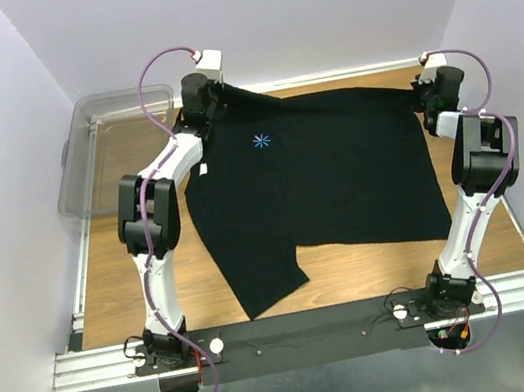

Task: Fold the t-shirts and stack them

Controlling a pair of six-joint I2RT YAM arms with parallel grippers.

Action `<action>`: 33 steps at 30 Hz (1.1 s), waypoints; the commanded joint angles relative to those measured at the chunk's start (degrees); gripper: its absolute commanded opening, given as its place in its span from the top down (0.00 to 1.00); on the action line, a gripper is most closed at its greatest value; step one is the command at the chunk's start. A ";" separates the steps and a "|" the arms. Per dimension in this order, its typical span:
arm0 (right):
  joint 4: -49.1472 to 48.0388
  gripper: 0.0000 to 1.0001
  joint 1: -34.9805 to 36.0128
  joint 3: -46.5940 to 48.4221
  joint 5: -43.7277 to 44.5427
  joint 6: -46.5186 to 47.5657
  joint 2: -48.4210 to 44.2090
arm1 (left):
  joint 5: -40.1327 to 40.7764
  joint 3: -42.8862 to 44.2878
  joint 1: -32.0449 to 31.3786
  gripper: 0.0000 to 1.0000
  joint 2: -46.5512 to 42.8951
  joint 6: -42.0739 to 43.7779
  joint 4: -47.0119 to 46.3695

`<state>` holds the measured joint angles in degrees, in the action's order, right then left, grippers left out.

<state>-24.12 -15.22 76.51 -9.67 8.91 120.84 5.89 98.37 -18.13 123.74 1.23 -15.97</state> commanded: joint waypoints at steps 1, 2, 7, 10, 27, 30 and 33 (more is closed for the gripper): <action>-1.37 0.99 -0.77 -1.71 1.58 -0.29 -1.65 | -3.08 -4.40 -0.32 1.00 -6.39 0.17 -5.92; -1.28 1.00 -0.77 -1.80 1.50 -0.29 -1.74 | -2.99 -5.37 -0.41 1.00 -7.19 0.26 -6.01; -1.28 0.99 -0.86 -1.89 2.29 -0.64 -1.75 | -1.85 -13.10 -0.68 1.00 -12.90 0.00 -8.37; -1.28 0.99 -0.86 -1.80 2.20 -0.65 -1.83 | -2.11 -16.61 -0.94 1.00 -15.45 0.00 -9.26; -2.78 0.99 -2.09 -7.42 -4.39 1.82 -8.69 | -2.82 -22.69 -2.79 1.00 -20.47 -0.18 -9.43; -2.86 0.99 -2.35 -9.09 -4.92 3.39 -9.48 | -2.81 -24.01 -3.05 1.00 -21.70 -0.18 -9.26; -2.78 1.00 -2.44 -10.06 -4.83 3.84 -9.83 | -2.99 -24.36 -3.14 1.00 -22.32 -0.18 -8.47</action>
<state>-25.69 -16.97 68.29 -13.17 10.90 112.62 3.92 74.83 -20.84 104.20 1.19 -23.18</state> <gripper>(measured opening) 0.011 0.009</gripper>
